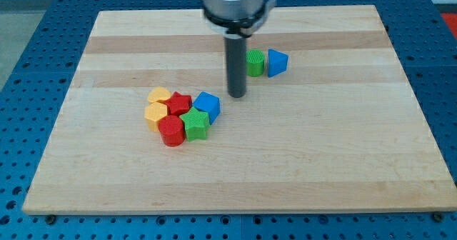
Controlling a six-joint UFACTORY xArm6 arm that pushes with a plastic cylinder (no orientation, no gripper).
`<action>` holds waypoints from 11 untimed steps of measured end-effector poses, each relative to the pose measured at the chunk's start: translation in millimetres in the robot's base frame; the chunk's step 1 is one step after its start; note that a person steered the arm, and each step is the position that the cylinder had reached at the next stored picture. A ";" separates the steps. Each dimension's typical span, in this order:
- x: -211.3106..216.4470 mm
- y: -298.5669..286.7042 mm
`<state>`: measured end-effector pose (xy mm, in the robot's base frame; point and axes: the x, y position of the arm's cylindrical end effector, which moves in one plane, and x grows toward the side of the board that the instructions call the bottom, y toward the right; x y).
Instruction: Slightly push the blue triangle towards bottom
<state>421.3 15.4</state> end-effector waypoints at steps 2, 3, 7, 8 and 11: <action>-20.8 91.1; -47.2 108.3; -82.0 85.3; -80.5 57.6; -56.1 -2.5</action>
